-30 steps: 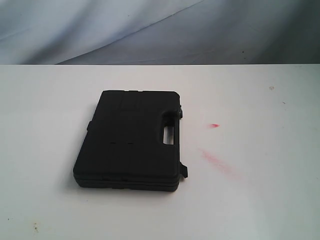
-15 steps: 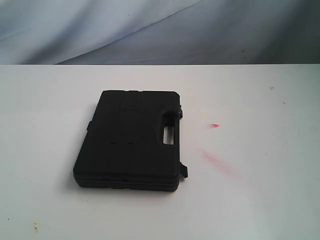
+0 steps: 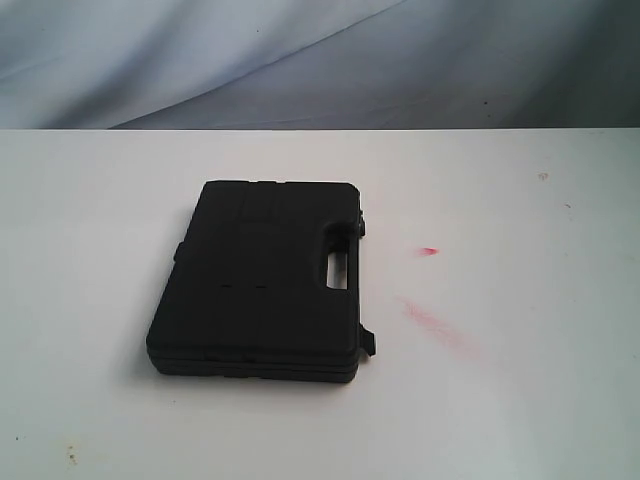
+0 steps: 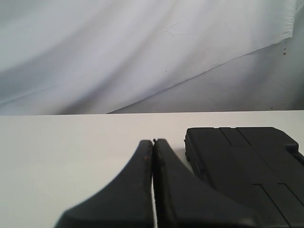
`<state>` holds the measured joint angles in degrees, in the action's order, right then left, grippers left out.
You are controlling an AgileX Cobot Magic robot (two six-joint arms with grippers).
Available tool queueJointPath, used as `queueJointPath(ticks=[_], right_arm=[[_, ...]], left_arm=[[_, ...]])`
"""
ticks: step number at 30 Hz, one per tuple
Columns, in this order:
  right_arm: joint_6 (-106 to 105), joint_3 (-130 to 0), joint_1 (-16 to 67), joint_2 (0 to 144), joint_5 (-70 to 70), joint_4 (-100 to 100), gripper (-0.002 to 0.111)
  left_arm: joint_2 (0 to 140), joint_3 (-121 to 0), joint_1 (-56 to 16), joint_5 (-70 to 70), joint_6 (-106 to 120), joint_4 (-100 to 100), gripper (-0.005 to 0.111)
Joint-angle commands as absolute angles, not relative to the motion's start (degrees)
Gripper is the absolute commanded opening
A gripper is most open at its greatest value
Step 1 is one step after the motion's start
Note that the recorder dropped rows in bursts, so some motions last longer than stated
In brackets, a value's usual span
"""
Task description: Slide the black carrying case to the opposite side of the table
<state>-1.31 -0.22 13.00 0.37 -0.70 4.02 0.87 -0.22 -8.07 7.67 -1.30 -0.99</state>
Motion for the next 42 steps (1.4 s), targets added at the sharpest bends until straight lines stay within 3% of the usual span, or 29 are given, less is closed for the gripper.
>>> queueJointPath(ticks=[1, 19, 28, 38, 42], right_arm=[[-1.52, 0.0, 12.57, 0.0, -0.57, 3.11, 0.0], [-1.52, 0.0, 12.57, 0.0, -1.0, 3.11, 0.0], [-0.86, 0.0, 12.57, 0.0, -8.41, 17.0, 0.0], [-0.46, -10.02, 12.57, 0.0, 6.29, 23.36, 0.0], [-10.85, -20.97, 12.57, 6.63, 19.02, 23.23, 0.0]], left_arm=[[0.43, 0.0, -7.94, 7.53, -1.44, -0.73, 0.0], [0.43, 0.0, -7.94, 7.53, -1.44, -0.73, 0.0], [0.43, 0.0, -7.94, 7.53, -1.44, -0.73, 0.0], [0.43, 0.0, -7.94, 7.53, -1.44, -0.73, 0.0], [0.43, 0.0, -7.94, 7.53, -1.44, -0.73, 0.0]])
